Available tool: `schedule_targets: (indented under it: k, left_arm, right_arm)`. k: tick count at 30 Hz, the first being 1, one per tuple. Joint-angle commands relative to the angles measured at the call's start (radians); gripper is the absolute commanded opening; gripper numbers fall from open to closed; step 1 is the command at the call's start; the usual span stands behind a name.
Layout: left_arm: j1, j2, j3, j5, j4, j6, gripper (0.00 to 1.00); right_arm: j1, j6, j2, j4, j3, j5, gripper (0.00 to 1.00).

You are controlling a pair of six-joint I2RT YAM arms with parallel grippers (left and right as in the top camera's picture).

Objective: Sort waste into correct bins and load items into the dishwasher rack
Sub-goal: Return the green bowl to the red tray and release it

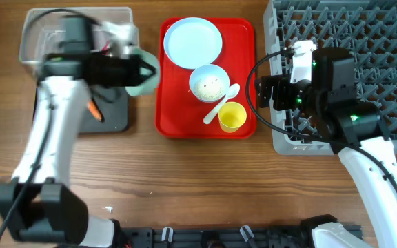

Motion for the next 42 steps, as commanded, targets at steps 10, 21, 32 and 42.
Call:
schedule_targets:
  k: [10, 21, 32, 42]
  left_arm:
    - [-0.36, 0.22, -0.011, -0.351, 0.049, -0.18, 0.04]
    - [-0.406, 0.27, -0.011, -0.358, 0.003, -0.215, 0.04]
    - [-0.403, 0.269, -0.011, -0.378, 0.018, -0.218, 0.51]
    - [-0.343, 0.267, 0.238, -0.44, 0.025, -0.159, 0.76]
  right_arm:
    - [0.004, 0.002, 0.011, 0.003, 0.016, 0.018, 1.0]
    - [0.004, 0.002, 0.011, -0.005, 0.016, 0.018, 1.0]
    - [0.004, 0.002, 0.011, -0.006, 0.016, 0.018, 1.0]
    - [0.004, 0.015, 0.009, 0.002, 0.016, 0.1, 1.0]
